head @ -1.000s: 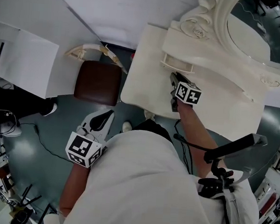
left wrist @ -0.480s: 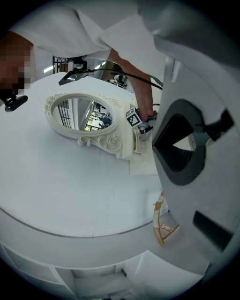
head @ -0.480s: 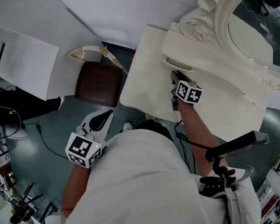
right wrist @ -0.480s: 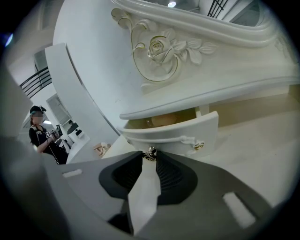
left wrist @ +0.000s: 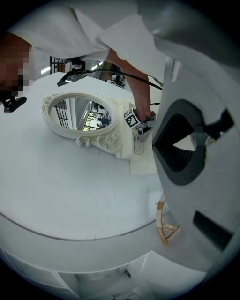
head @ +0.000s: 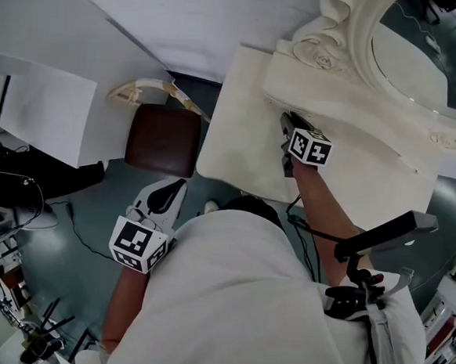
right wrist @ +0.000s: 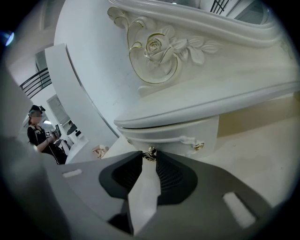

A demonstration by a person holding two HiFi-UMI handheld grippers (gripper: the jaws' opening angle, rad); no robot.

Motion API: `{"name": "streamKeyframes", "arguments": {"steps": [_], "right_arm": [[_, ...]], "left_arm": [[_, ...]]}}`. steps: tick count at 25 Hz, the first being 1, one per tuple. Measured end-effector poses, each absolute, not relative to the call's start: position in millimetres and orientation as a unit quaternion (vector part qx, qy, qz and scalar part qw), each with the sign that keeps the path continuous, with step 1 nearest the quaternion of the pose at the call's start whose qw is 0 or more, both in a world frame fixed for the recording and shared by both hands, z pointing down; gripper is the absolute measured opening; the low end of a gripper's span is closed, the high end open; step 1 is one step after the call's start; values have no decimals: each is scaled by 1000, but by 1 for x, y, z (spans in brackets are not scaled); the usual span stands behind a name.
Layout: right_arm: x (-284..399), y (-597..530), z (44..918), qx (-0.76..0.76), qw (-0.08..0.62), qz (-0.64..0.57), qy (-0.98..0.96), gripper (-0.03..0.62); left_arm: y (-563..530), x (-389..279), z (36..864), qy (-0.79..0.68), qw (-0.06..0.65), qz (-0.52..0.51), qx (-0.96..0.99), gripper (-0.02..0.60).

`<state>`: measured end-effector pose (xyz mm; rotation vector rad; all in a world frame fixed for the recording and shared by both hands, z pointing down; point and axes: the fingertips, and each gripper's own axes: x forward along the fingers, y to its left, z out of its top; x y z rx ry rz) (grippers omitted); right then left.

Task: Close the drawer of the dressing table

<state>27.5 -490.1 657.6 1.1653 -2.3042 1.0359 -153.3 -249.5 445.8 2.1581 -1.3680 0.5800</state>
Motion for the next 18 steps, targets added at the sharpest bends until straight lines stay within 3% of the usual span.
{"name": "streamKeyframes", "arguments": {"steps": [18], "right_arm": [[25, -508, 659, 408, 178, 358, -820, 91]], "left_arm": [[-263, -157, 449, -507, 260, 212, 794, 3]]}}
